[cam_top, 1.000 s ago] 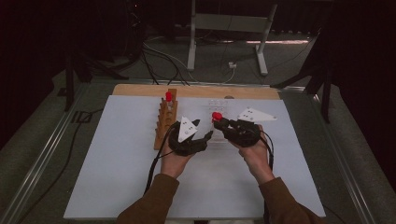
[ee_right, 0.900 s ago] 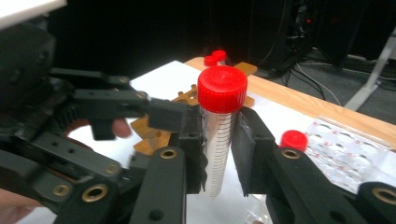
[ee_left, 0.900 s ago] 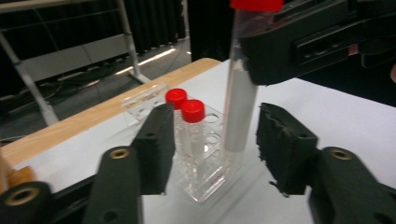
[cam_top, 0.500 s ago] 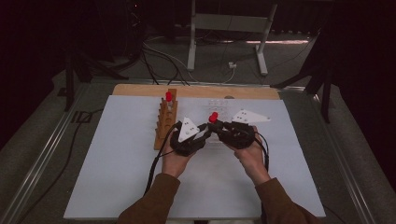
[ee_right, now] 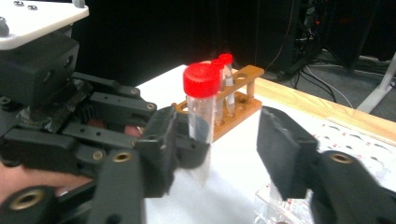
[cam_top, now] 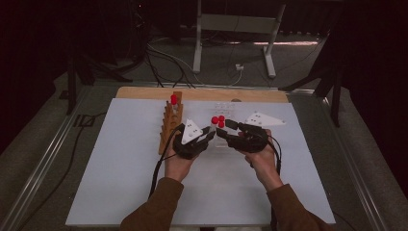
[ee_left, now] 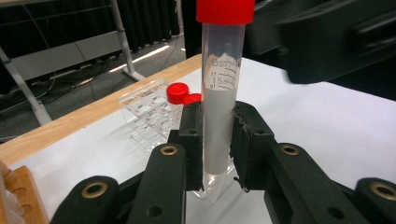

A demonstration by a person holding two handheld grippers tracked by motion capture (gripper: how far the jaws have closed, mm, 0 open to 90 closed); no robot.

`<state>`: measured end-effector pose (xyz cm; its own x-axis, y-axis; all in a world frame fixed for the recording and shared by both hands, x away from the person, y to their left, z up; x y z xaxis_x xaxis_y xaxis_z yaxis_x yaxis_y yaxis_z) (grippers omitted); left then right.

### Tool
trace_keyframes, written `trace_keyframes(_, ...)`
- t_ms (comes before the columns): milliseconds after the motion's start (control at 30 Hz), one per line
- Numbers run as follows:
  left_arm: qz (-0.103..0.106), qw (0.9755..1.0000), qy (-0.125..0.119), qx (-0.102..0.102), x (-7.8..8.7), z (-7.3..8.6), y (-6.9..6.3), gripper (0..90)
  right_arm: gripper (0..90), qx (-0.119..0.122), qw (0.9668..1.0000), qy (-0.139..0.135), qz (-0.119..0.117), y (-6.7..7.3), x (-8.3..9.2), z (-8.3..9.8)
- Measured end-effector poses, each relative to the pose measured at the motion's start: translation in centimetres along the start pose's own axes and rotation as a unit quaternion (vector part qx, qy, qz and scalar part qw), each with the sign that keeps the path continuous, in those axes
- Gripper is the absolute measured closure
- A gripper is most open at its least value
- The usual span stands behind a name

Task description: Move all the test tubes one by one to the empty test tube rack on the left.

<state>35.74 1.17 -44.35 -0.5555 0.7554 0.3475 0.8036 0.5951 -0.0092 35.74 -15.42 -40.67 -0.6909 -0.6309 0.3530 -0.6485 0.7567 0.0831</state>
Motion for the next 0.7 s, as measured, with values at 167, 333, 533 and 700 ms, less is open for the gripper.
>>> trace_keyframes(167, -0.006, 1.0, -0.002, 0.004, 0.3, -0.1, 0.5, 76.1, 33.4, 0.003, 0.9998, 0.007, 0.019, -0.5, 0.3, 0.3)
trace_keyframes(333, -0.01, 0.9999, -0.004, 0.007, 0.6, -0.1, 0.8, 76.1, 19.2, 0.008, 0.9993, 0.01, 0.036, -0.9, 0.6, 0.9)
trace_keyframes(533, -0.015, 0.9998, -0.011, 0.012, 1.1, -0.2, 1.2, 76.1, 10.9, 0.013, 0.9987, 0.01, 0.049, -1.4, 1.3, 1.6)
trace_keyframes(700, -0.02, 0.9995, -0.016, 0.018, 1.5, -0.3, 1.7, 76.1, 3.0, 0.02, 0.9977, 0.011, 0.064, -2.0, 2.0, 2.3)
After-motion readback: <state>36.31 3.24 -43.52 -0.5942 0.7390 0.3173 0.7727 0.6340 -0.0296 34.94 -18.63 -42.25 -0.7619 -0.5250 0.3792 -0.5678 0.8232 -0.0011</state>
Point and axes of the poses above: each handheld gripper's, and its own axes: x roughly backward along the jaws, z roughly out of its underside, y roughly to its left, the point moved 4 cm from there along -x, roughly forward along the jaws, and after that the axes turned 8 degrees about z, right-handed, at the moved point
